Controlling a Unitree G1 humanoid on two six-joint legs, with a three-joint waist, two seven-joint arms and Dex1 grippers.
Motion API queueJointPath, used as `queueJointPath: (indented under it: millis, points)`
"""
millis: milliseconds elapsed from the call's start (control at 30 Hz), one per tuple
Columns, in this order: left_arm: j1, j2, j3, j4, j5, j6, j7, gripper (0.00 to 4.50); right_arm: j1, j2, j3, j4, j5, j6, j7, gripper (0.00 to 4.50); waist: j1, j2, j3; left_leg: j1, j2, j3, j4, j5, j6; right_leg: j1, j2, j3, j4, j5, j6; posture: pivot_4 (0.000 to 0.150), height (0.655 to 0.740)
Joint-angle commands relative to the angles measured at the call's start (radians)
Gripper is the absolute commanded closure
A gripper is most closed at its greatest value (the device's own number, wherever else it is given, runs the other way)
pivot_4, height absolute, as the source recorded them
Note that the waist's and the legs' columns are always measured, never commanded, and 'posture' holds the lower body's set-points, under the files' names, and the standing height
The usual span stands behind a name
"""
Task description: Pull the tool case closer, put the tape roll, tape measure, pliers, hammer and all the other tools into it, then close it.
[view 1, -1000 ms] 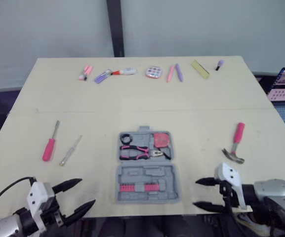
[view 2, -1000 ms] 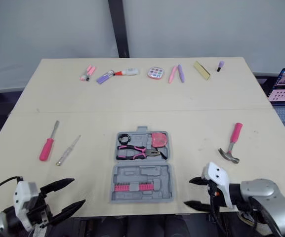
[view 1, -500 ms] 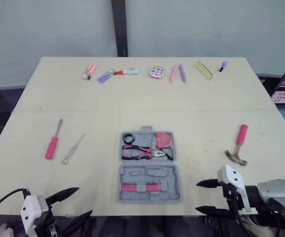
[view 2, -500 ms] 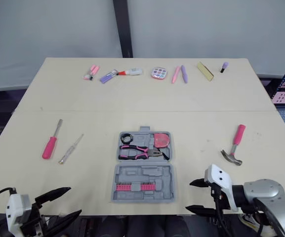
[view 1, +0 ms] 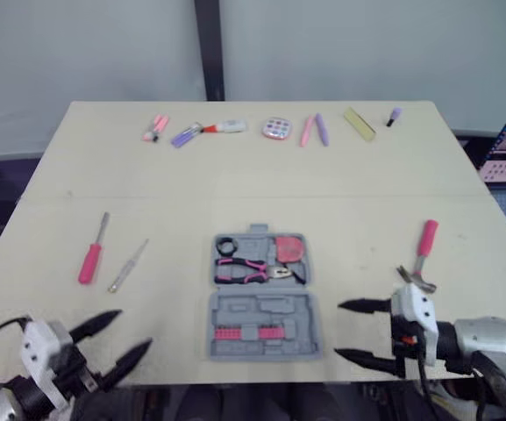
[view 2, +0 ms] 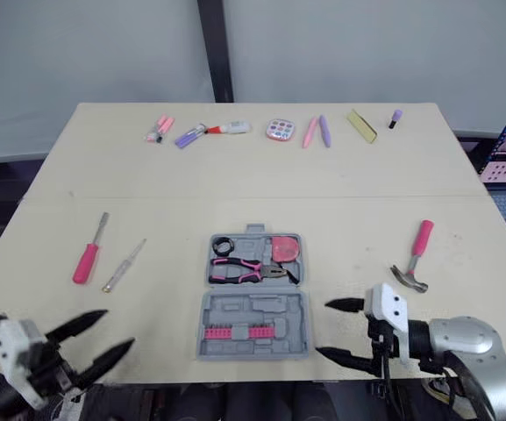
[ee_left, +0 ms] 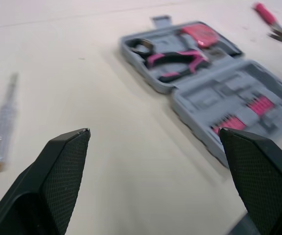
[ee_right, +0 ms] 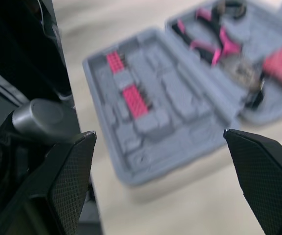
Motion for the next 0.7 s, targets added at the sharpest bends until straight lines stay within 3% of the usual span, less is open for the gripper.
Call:
queueJointPath:
  millis: [33,200,367,500,700]
  points:
    - [0.022,-0.003,0.039,-0.056,-0.048,0.068,0.047,0.0,0.025,0.014,-0.02,0.006,0.007,-0.088,0.037,0.07,0.0,0.0,0.0,0.0,0.0,0.0,0.0,0.0,-0.001,0.0,0.0,0.0,0.0,0.0,0.0,0.15,0.74]
    - [0.019,0.002,0.079,-0.089,-0.017,0.118,0.12,0.0,0.005,0.039,0.003,0.034,-0.018,-0.132,0.009,0.07,-0.001,0.0,0.0,0.001,0.0,0.0,0.0,0.001,-0.002,0.0,0.0,0.0,0.0,0.0,0.0,0.15,0.74]
    - [-0.173,0.152,0.121,0.011,-0.006,0.279,0.229,0.0,-0.028,0.035,0.016,0.069,-0.033,-0.138,0.002,0.07,0.009,0.0,0.0,0.001,0.0,-0.001,0.0,0.002,-0.003,0.0,0.0,-0.001,0.002,0.0,-0.001,0.15,0.74]
    - [-0.318,0.282,0.043,0.093,0.083,0.37,0.265,0.0,-0.047,0.037,0.024,0.075,-0.042,-0.133,-0.007,0.07,0.0,0.0,0.0,0.0,-0.001,-0.001,-0.001,0.002,-0.003,0.0,0.0,0.0,0.001,0.0,-0.001,0.15,0.74]
    - [-0.551,0.345,-0.168,0.241,0.167,0.442,0.252,0.0,-0.062,0.044,0.034,0.077,-0.06,-0.128,-0.035,0.07,-0.004,0.001,0.0,0.001,-0.001,0.0,-0.001,0.002,-0.004,-0.002,0.0,0.0,0.004,0.0,-0.001,0.15,0.74]
